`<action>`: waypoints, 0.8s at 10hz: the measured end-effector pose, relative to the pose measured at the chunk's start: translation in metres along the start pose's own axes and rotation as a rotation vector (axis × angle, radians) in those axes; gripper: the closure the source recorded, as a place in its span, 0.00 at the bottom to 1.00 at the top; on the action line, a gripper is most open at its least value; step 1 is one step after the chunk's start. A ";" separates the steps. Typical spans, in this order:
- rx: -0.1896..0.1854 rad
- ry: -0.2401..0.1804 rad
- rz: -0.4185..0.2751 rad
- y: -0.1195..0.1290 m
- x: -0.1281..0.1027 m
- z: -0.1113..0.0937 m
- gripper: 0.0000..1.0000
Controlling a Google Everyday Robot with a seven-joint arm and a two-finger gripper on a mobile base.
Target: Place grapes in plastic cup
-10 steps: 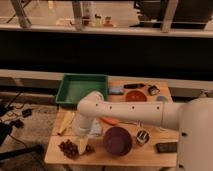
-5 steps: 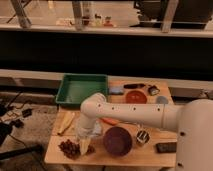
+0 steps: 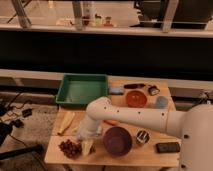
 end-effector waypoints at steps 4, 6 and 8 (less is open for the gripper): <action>-0.028 -0.020 -0.042 0.002 -0.004 0.009 0.20; -0.047 -0.022 -0.056 0.002 -0.005 0.014 0.20; -0.056 -0.019 -0.050 0.002 0.001 0.016 0.20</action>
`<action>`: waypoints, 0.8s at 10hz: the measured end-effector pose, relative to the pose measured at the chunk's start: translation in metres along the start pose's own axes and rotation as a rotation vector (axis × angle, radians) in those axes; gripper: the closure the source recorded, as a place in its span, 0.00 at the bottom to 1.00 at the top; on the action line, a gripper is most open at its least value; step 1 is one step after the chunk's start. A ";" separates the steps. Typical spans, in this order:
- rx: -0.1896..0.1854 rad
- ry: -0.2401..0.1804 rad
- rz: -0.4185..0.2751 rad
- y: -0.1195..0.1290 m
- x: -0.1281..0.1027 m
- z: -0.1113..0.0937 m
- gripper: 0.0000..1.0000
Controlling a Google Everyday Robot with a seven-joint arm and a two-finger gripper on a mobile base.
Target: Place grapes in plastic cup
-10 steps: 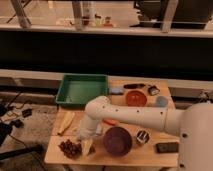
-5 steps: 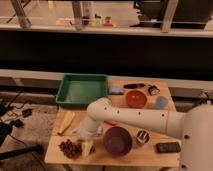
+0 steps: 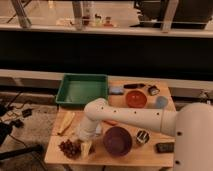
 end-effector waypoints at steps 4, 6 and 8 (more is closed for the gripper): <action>-0.016 -0.002 0.011 0.001 0.006 0.001 0.20; -0.030 -0.005 0.011 0.001 0.008 0.003 0.25; -0.046 -0.008 0.008 0.001 0.009 0.005 0.44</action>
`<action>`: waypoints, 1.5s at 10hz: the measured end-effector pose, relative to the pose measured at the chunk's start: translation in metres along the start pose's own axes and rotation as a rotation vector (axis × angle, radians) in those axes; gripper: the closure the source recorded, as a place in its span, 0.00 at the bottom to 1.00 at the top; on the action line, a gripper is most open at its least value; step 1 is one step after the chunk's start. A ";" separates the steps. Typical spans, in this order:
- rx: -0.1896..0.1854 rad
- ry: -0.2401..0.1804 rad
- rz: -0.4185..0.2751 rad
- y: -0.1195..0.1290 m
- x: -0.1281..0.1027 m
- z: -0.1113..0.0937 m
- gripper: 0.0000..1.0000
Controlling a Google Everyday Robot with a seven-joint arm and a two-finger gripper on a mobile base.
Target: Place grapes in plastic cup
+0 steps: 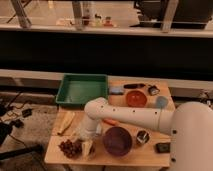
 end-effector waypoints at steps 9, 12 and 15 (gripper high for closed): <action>0.005 -0.003 -0.043 -0.001 -0.009 -0.004 0.81; 0.050 -0.010 -0.085 -0.003 -0.023 -0.018 0.81; 0.092 0.003 -0.148 -0.007 -0.048 -0.041 0.81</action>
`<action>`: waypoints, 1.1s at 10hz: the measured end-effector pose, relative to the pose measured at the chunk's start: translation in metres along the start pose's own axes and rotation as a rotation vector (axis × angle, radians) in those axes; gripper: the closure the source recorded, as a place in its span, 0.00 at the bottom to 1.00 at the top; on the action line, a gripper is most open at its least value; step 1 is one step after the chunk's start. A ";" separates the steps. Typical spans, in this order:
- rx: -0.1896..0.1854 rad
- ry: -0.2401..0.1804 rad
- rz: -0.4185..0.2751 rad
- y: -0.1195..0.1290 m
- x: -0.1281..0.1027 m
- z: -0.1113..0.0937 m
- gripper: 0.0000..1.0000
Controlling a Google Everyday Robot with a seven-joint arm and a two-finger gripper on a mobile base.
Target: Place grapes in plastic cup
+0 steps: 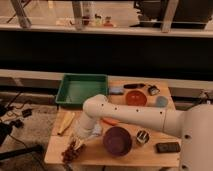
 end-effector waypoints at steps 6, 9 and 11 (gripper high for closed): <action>0.130 0.016 -0.069 -0.016 -0.042 -0.065 0.81; 0.229 0.010 -0.006 -0.002 -0.013 -0.108 0.81; 0.289 0.009 0.042 0.014 0.009 -0.136 0.81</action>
